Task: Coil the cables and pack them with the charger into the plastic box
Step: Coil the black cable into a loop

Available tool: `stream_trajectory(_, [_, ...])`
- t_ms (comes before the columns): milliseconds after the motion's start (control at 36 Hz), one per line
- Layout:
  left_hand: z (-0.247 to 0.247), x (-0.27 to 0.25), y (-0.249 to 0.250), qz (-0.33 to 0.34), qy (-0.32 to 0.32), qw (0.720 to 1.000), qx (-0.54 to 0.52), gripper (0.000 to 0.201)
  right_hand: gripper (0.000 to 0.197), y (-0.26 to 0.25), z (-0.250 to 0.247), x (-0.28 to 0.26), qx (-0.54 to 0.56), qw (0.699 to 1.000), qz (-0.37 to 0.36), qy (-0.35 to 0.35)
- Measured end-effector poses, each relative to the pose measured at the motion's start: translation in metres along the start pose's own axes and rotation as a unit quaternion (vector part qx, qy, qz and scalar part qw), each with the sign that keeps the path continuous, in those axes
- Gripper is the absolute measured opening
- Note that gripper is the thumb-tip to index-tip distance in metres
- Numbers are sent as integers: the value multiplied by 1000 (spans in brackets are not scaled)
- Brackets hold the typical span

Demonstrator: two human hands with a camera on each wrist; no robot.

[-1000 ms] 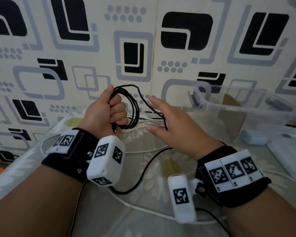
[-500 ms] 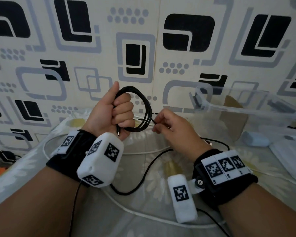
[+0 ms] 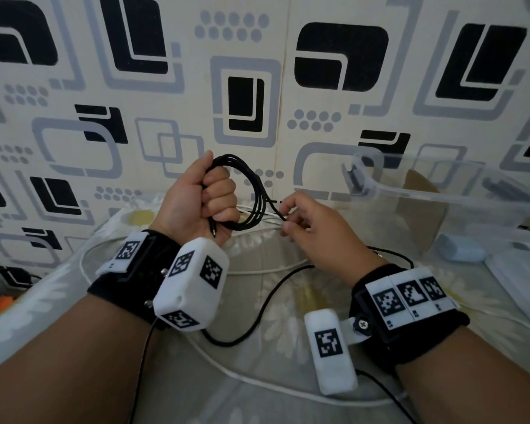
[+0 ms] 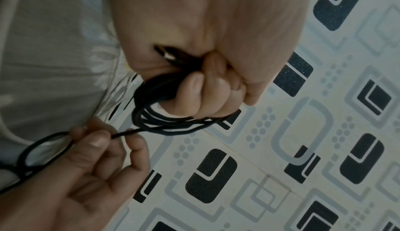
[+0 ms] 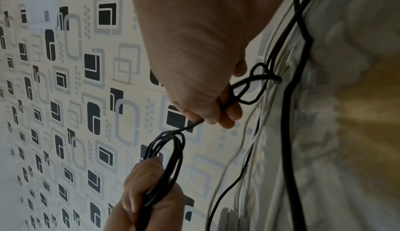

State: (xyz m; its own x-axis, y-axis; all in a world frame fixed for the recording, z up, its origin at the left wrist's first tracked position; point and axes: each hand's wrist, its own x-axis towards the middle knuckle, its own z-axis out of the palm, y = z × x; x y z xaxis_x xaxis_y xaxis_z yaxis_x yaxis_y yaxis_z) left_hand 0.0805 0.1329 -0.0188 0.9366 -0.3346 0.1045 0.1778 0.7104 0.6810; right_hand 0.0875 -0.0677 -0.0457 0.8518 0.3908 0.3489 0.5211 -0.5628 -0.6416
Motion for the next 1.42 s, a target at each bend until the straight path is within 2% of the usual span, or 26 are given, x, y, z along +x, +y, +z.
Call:
stream_trajectory(56, [-5, 1, 2, -1, -30, 999, -41, 48, 27, 1, -1, -1, 0, 1000, 4, -29])
stream_trajectory(111, [-9, 1, 5, 13, -47, 995, -87, 48, 47, 3, -2, -3, -6, 997, 10, -72])
stream_trajectory(194, [-10, 1, 5, 64, 0, 993, -97, 46, 71, 4, -2, -5, -69, 992, 5, -109])
stream_trajectory(333, [-8, 2, 4, 121, 54, 984, -120, 40, 65, 0, 0, -6, -24, 996, 19, -82])
stream_trajectory(472, [-13, 4, 5, 155, 93, 970, -161, 44, 37, 2, 2, -3, -52, 995, 42, -69])
stream_trajectory(583, [-13, 5, 5, 181, 102, 963, -174, 39, 52, 3, 1, -4, -67, 993, 26, -97])
stream_trajectory(667, [-11, 5, 5, 195, 115, 961, -161, 37, 55, 4, 1, -4, -44, 993, 12, -109])
stream_trajectory(750, [-7, 7, 1, 204, 125, 965, -108, 37, 51, 0, 1, -5, -19, 993, -8, -118])
stream_trajectory(889, [-1, 10, -6, 219, 134, 966, 39, 33, 47, -7, 2, -7, 45, 993, 5, -104])
stream_trajectory(1056, [1, 12, -18, 228, 121, 934, 246, 27, 42, -11, 1, -10, 105, 990, 13, -94])
stream_trajectory(1111, [2, 8, -21, 227, 105, 916, 313, 27, 37, -14, 1, -11, 128, 987, 10, -101])
stream_trajectory(1194, [5, 4, -24, 229, 106, 856, 451, 27, 33, -17, 0, -13, 179, 976, 18, -127])
stream_trajectory(1250, [7, 2, -26, 231, 96, 827, 503, 26, 34, -17, 1, -14, 214, 966, 28, -145])
stream_trajectory(1333, [8, 1, -28, 234, 82, 805, 538, 24, 35, -17, 0, -14, 248, 956, 42, -152])
stream_trajectory(1417, [7, 2, -28, 230, 73, 796, 555, 22, 33, -17, -1, -14, 280, 948, 49, -147])
